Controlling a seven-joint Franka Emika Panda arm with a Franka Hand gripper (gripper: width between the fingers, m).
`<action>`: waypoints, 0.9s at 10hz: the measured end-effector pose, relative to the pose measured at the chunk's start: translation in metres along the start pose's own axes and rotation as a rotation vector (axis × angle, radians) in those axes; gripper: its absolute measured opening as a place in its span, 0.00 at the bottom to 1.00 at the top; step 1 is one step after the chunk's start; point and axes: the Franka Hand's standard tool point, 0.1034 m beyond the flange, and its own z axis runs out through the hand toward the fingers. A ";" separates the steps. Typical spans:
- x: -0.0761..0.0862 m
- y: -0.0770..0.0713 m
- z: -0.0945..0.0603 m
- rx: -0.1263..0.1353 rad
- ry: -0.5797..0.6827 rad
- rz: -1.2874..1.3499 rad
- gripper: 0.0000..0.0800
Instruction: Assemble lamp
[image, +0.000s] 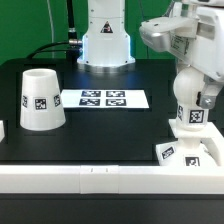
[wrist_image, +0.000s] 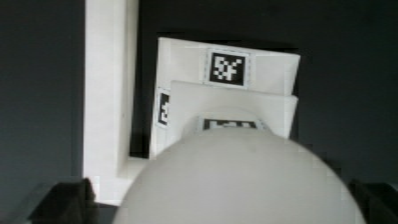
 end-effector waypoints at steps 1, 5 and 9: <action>0.001 0.000 0.000 0.000 -0.006 -0.074 0.87; -0.001 0.000 0.000 0.000 -0.009 -0.070 0.72; -0.002 -0.001 0.001 0.001 -0.007 -0.039 0.72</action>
Offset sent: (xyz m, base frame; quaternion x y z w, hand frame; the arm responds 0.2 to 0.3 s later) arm 0.0000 0.0000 0.0000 0.0000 0.0000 0.0000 1.0000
